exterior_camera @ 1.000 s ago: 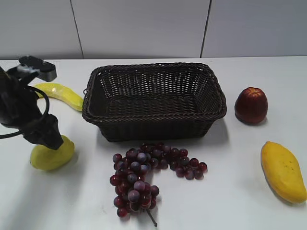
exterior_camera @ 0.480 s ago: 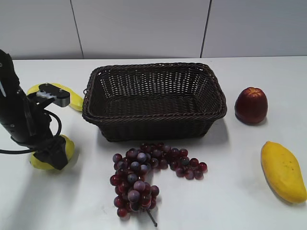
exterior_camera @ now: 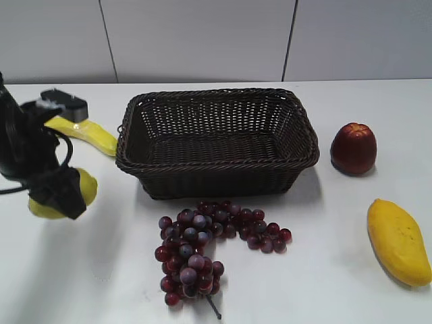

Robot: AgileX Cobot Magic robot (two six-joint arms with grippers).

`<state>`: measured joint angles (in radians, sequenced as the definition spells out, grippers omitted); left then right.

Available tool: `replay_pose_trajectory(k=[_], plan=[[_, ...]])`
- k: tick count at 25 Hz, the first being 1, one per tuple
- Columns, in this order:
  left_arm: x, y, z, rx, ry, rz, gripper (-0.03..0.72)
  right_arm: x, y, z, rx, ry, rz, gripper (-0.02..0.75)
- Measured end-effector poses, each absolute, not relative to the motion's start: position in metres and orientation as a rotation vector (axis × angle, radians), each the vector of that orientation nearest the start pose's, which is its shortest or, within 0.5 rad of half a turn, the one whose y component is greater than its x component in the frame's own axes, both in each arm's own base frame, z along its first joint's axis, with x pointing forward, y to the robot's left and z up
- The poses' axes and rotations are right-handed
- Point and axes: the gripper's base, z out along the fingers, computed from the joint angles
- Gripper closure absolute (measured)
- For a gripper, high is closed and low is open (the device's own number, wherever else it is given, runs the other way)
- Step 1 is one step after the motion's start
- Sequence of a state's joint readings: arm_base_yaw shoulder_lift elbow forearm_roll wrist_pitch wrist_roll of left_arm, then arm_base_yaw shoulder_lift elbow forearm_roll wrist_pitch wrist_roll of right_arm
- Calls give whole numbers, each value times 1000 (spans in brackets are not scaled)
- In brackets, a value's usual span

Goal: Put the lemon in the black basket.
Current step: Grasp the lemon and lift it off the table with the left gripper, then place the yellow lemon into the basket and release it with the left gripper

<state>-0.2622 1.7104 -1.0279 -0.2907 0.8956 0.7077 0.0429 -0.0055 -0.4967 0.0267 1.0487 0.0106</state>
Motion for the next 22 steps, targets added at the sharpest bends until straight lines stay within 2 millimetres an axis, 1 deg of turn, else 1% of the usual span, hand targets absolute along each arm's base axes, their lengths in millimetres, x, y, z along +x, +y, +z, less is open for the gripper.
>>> replay_pose_trajectory(k=[3, 5, 6, 8, 10, 12, 13, 17, 19, 22], plan=[[301, -104, 234, 1104, 2603, -295, 99, -5, 2, 277, -34, 2030, 66, 185], [312, -110, 262, 1011, 2482, -320, 99, -5, 2, 277, -34, 2030, 66, 185], [318, -115, 274, 949, 2426, -359, 99, -5, 2, 277, -34, 2030, 66, 185], [329, -125, 292, 828, 2313, -407, 99, -5, 2, 277, -34, 2030, 66, 185], [337, -136, 299, 733, 2238, -458, 99, -5, 2, 277, -34, 2030, 66, 185], [343, -152, 295, 680, 2197, -488, 100, -5, 2, 277, -34, 2030, 66, 185], [344, -163, 288, 681, 2195, -505, 100, -5, 2, 277, -34, 2030, 66, 185], [349, -202, 246, 735, 2239, -518, 100, -5, 2, 277, -34, 2030, 66, 185], [350, -217, 221, 764, 2277, -517, 100, -5, 2, 277, -34, 2030, 66, 185], [349, -232, 192, 803, 2330, -519, 100, -5, 2, 277, -34, 2030, 66, 185]])
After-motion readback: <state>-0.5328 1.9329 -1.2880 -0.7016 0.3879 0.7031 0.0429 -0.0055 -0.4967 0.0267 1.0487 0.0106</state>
